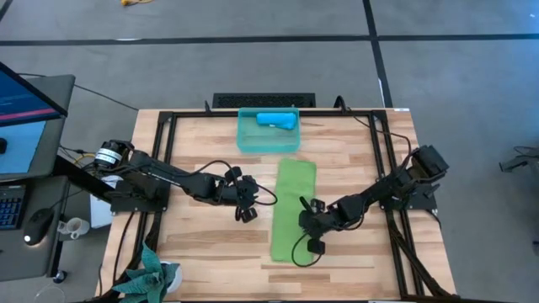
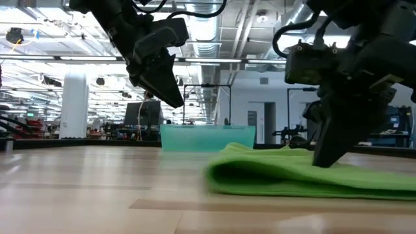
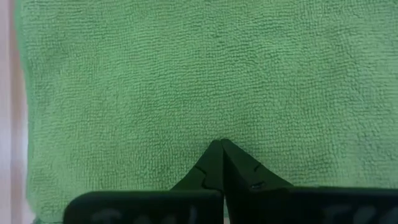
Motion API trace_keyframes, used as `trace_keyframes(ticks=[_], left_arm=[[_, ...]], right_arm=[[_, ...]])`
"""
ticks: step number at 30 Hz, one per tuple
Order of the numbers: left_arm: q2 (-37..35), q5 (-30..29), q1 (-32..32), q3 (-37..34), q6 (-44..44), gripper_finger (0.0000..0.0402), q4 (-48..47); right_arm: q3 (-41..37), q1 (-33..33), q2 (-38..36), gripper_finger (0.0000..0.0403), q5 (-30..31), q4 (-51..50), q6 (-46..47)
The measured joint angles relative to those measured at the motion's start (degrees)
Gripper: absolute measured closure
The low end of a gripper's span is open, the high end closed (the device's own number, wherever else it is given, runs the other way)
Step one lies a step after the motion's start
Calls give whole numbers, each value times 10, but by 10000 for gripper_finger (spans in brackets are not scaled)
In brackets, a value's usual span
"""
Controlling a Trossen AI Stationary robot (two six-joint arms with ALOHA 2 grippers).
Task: Roll microfiber towels into tight, uniform cylinder then place into a basket
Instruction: Fold the green microfiber cloth
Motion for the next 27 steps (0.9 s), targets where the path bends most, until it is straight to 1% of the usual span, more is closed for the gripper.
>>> trace_keyframes(ticks=[5,11,15,18,19,21,23,25,27], left_arm=[[0,0,0,0,0,299,0],[0,0,-1,0,0,299,0],[8,1,-7,0,-4,295,11],[25,14,-10,2,5,281,35],[31,16,-10,0,6,274,30],[51,22,-10,0,5,258,53],[65,32,-8,0,2,241,55],[77,69,-3,6,8,225,64],[84,107,3,20,13,214,61]], right_arm=[[-2,-1,-15,386,25,-50,0],[-7,2,-51,381,31,-62,0],[-5,18,-92,381,75,-85,0],[-5,32,-119,384,102,-96,0],[-5,37,-130,384,107,-100,0],[-4,48,-147,385,110,-100,1],[-5,64,-169,384,119,-112,3],[-2,84,-184,384,138,-112,9],[-4,108,-201,384,168,-135,14]])
